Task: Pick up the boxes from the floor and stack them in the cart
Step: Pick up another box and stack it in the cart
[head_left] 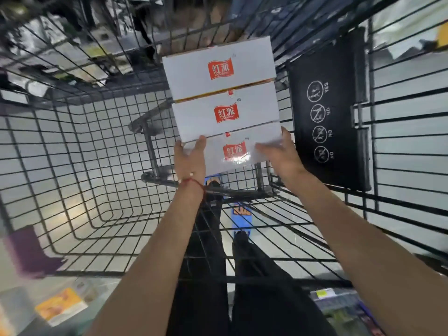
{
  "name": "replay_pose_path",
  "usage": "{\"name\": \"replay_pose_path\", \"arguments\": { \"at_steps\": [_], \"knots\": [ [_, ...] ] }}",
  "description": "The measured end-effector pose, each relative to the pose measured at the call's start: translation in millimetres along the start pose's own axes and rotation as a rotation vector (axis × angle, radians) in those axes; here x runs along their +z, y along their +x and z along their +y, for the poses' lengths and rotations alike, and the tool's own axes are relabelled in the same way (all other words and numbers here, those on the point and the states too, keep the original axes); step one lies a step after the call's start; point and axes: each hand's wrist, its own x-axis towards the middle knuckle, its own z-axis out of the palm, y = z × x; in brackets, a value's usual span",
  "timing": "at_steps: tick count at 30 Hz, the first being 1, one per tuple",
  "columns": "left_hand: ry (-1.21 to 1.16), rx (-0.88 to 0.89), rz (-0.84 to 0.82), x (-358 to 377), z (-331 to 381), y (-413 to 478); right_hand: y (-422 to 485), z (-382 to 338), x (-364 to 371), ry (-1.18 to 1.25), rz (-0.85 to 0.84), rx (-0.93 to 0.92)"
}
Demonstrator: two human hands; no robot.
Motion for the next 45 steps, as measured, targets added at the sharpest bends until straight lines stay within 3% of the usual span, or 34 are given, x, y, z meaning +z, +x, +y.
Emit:
{"name": "replay_pose_path", "arguments": {
  "at_steps": [7, 19, 28, 33, 45],
  "knots": [
    [0.016, 0.097, 0.022, -23, 11, -65, -60, 15, -8, 0.129, 0.136, 0.038],
    [-0.238, 0.334, 0.101, -115, -13, -260, -242, 6, -35, 0.148, -0.172, -0.255],
    [-0.291, 0.277, 0.115, -195, -64, -331, -336, 6, -13, 0.01, -0.357, -0.39],
    [-0.466, 0.244, 0.144, -239, -104, -358, -382, 17, 19, -0.13, -0.494, -0.417],
    [-0.797, 0.135, 0.367, -364, -248, -392, -479, 95, 145, -0.431, -0.726, -0.452]
  ]
}}
